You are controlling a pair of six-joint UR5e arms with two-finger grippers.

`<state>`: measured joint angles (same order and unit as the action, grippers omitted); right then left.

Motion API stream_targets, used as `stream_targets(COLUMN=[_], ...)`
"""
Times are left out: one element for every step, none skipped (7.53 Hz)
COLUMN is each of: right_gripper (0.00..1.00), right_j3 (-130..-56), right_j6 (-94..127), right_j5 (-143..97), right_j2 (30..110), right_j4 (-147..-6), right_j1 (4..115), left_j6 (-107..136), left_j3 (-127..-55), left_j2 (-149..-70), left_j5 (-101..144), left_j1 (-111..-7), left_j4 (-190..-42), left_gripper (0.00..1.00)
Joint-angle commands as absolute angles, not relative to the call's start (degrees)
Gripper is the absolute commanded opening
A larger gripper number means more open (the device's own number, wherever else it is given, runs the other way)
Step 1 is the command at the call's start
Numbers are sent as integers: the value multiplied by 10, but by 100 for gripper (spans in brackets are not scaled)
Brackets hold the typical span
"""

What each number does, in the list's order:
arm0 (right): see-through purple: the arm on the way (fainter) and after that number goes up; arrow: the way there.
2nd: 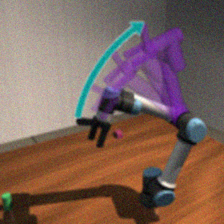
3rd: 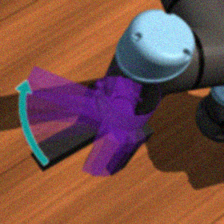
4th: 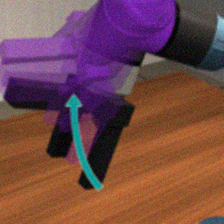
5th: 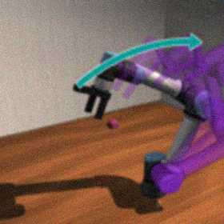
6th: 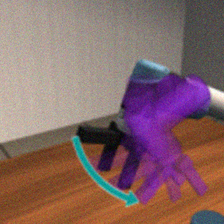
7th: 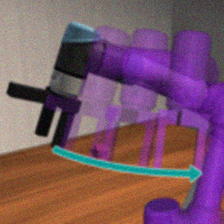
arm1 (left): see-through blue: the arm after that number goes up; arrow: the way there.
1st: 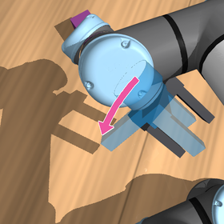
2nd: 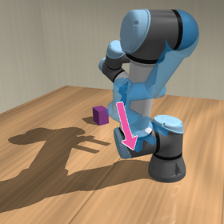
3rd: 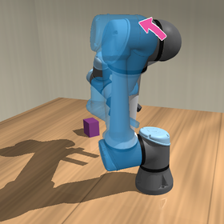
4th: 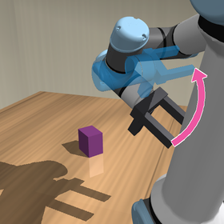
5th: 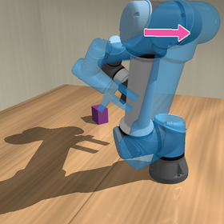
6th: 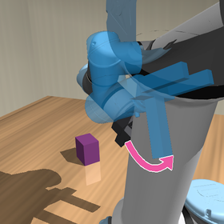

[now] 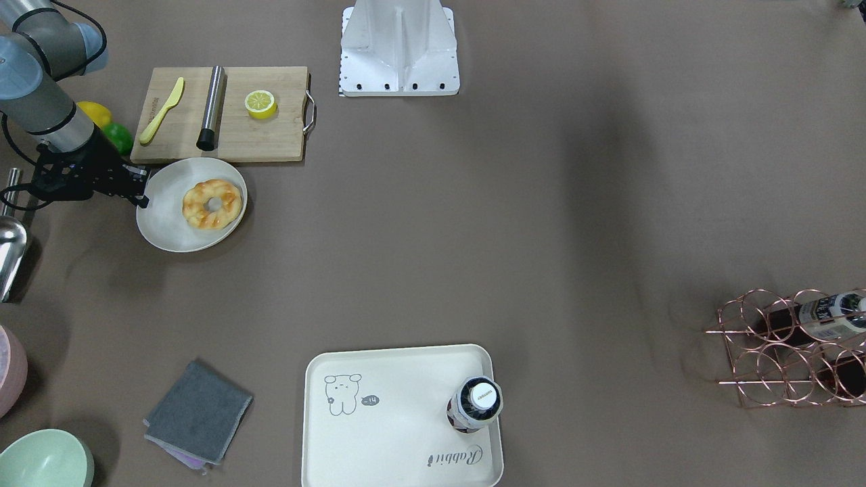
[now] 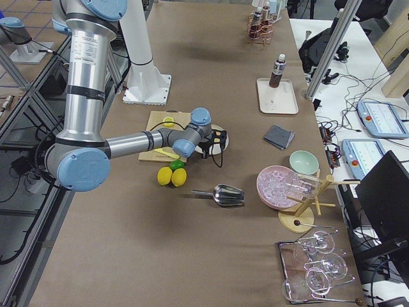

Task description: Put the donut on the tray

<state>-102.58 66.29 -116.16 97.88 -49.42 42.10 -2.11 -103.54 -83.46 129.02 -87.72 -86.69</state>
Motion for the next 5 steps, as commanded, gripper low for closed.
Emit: stream_targets(right_gripper=[0, 0, 0, 0, 0], right_j3=[-1061, -1073, -1070, -1066, -1066], right_j6=[674, 685, 707, 747, 768], right_j5=[-1169, -1171, -1170, -1170, -1165], right_j2=[977, 975, 943, 895, 828], right_j4=[-492, -492, -497, -525, -600], right_j1=[424, 427, 428, 428, 431], left_j6=[-20, -20, -20, -20, -20], left_j3=[-1035, -1035, -1035, -1035, -1035], left_j2=[-825, -824, -824, -824, -824], left_j5=[1290, 1290, 1290, 1290, 1290], left_j1=[-877, -877, -877, -877, -877], left_j4=[-883, -887, -887, -887, -887], left_gripper=[98, 98, 98, 98, 98])
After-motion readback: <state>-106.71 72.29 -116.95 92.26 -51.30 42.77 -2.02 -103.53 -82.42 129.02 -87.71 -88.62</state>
